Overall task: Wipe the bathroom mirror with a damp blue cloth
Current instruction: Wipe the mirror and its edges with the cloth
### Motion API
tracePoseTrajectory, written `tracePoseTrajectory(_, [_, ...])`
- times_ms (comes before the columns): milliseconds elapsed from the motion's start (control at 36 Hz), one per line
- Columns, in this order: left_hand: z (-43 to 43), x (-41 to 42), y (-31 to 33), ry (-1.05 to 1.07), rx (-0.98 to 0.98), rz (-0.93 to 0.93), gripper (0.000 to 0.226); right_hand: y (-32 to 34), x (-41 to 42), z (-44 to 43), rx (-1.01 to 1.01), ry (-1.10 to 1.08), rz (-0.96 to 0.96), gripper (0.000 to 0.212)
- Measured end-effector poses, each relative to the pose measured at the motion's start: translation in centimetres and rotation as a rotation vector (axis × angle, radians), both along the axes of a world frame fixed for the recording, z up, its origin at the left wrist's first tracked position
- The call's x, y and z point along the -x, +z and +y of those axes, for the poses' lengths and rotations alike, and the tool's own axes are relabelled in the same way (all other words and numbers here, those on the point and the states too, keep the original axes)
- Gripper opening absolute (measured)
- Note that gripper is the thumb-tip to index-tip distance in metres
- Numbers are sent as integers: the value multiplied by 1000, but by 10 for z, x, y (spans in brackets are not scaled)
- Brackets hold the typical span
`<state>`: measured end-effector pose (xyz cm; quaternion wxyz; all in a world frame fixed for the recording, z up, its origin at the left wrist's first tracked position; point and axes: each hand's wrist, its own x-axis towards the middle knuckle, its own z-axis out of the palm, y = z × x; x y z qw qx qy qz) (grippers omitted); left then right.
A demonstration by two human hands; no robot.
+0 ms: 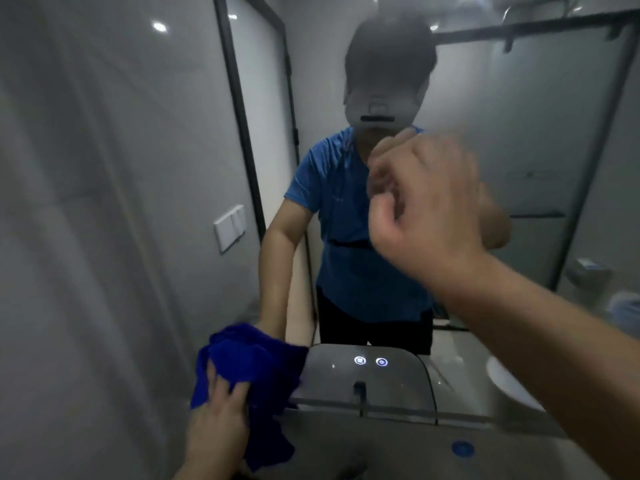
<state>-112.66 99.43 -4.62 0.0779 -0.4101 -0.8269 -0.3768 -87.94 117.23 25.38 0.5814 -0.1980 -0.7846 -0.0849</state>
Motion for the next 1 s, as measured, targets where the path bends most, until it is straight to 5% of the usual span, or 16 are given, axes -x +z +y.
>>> tracePoseTrajectory(28, [-6, 12, 6, 107, 9, -103, 75, 7, 9, 5, -24, -12, -2, 21])
tracePoseTrajectory(111, [-16, 38, 36, 319, 23, 10, 57, 10, 25, 22, -133, -52, 27, 19])
tracePoseTrajectory(222, [-3, 64, 99, 296, -194, 173, 47, 3, 36, 39, -322, -35, 61, 9])
tracePoseTrajectory(500, [80, -2, 256, 162, -488, 441, 54, 6, 38, 36, -304, 97, 27, 7])
tracePoseTrajectory(778, [124, -69, 171, -305, -299, 832, 32, 8, 29, 42, -306, 252, 16, 8])
tracePoseTrajectory(889, [101, -27, 159, -223, -187, 831, 32, 8, 33, 45, -312, 225, 23, 5])
tracePoseTrajectory(1000, [77, 22, 198, -86, -350, 831, 54, 9, 37, 49, -285, 241, 34, 3])
